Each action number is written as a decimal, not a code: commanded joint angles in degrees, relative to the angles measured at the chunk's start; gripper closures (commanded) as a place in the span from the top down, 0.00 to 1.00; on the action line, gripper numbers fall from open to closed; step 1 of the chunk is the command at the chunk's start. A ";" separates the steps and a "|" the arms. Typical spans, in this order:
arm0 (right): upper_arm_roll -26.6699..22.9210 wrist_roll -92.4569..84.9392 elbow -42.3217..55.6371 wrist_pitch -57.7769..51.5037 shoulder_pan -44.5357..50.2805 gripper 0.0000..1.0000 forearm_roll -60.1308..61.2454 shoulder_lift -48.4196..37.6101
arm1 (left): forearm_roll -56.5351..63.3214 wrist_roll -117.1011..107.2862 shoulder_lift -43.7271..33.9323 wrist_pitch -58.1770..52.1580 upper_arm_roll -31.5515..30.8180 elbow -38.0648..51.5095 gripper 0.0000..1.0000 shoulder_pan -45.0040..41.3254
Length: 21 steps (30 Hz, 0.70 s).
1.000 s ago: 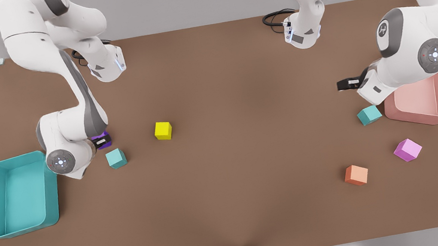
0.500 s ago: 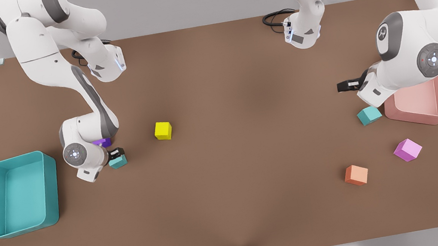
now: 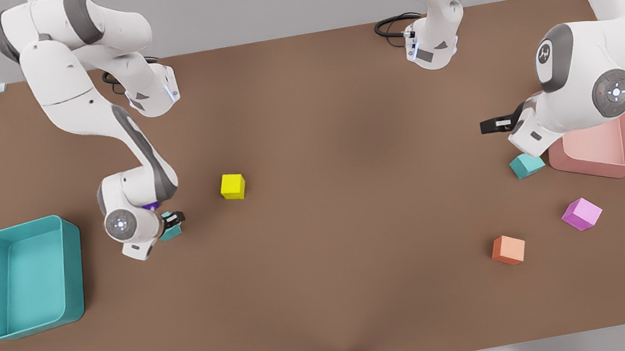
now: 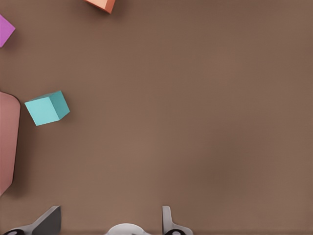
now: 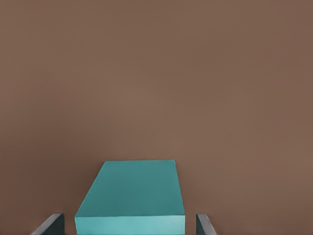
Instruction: Stack the two blue cubes on top of each other
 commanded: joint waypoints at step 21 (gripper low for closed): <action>4.30 45.81 32.08 -15.83 22.37 0.55 10.05 6.40 | 0.47 -0.51 7.07 1.11 0.27 4.95 1.00 2.29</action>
